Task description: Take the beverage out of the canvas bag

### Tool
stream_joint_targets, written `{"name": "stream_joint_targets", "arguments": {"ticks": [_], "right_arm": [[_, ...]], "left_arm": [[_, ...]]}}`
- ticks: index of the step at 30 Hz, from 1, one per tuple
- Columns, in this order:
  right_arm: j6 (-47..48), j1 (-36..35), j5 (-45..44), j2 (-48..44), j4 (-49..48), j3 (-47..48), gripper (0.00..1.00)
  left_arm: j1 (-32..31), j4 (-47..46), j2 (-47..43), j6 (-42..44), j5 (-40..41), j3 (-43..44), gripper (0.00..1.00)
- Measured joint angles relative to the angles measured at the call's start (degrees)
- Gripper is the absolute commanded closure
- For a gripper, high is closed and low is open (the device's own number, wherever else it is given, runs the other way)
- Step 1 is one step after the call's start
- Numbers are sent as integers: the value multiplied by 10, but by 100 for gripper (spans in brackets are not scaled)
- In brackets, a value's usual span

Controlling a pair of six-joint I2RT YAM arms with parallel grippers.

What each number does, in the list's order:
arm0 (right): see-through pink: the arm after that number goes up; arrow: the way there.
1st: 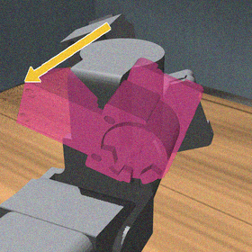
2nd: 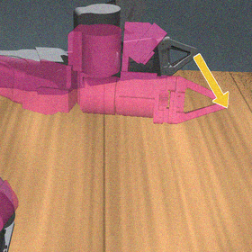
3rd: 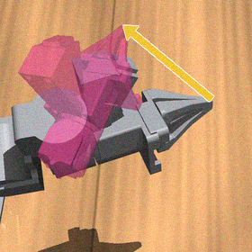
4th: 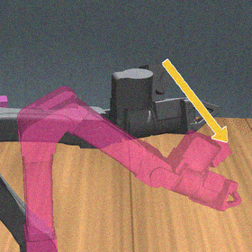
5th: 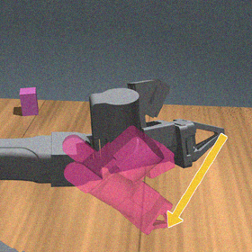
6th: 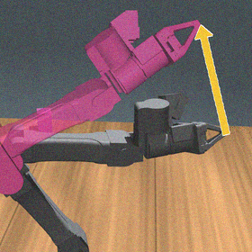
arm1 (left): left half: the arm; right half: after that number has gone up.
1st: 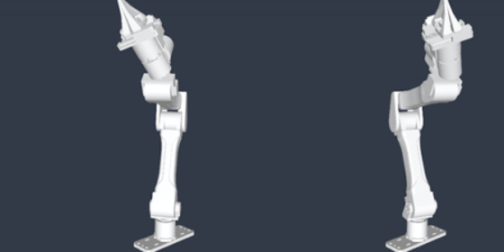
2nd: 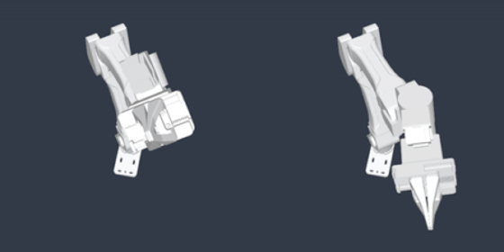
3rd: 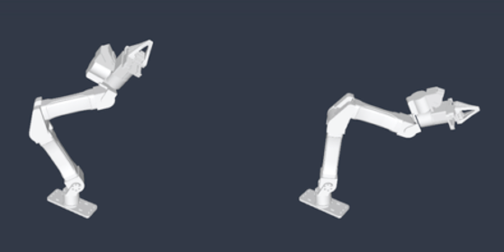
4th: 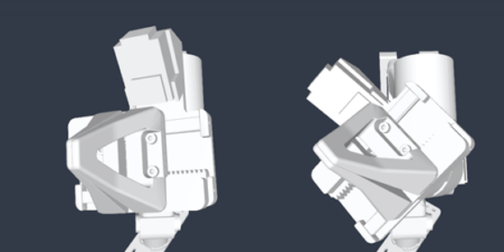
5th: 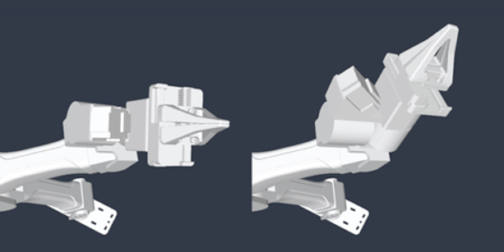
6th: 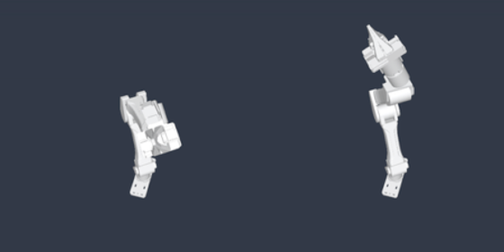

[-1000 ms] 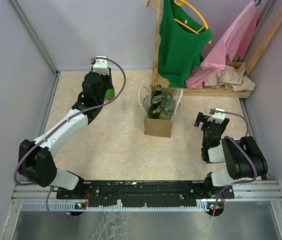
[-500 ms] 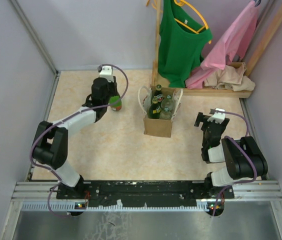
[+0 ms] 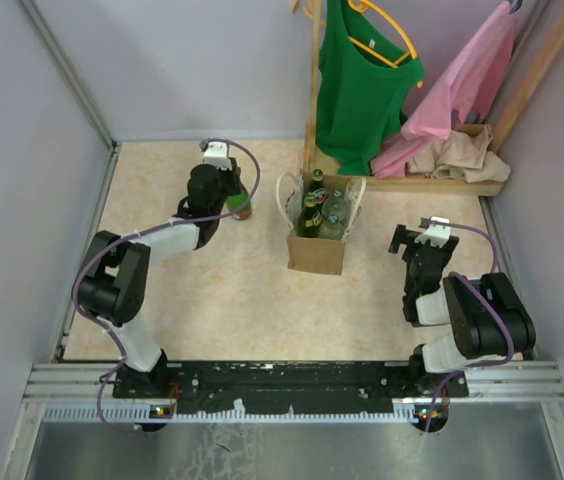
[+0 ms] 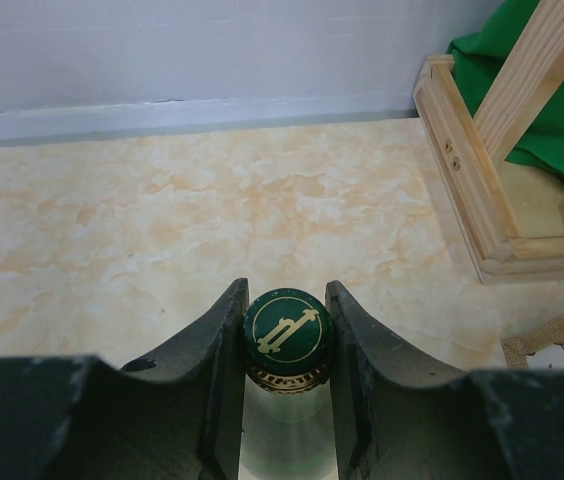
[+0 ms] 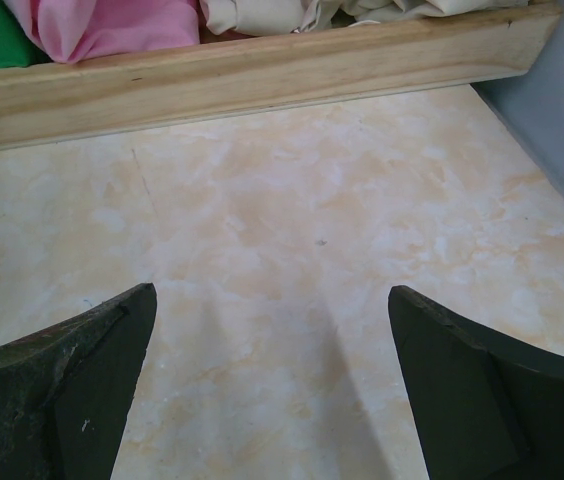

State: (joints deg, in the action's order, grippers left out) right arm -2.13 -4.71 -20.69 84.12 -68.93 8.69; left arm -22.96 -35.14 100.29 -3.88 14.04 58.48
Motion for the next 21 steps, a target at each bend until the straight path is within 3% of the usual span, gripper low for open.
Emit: {"name": "stream_joint_targets", "arguments": {"ticks": [4,6,11,12,13,21], "right_arm": [[0,0,0,0,0,0,1],[0,0,0,0,0,0,1],[0,0,0,0,0,0,1],[0,0,0,0,0,0,1],[0,0,0,0,0,0,1],[0,0,0,0,0,0,1]], "left_arm": [[0,-35,2,5,0,-18,94],[0,-48,2,9,0,-26,84],[0,-66,2,17,0,-34,28],[0,-74,2,19,0,-34,9],[0,-85,2,20,0,-34,1],[0,-112,1,23,-1,-33,0]]}}
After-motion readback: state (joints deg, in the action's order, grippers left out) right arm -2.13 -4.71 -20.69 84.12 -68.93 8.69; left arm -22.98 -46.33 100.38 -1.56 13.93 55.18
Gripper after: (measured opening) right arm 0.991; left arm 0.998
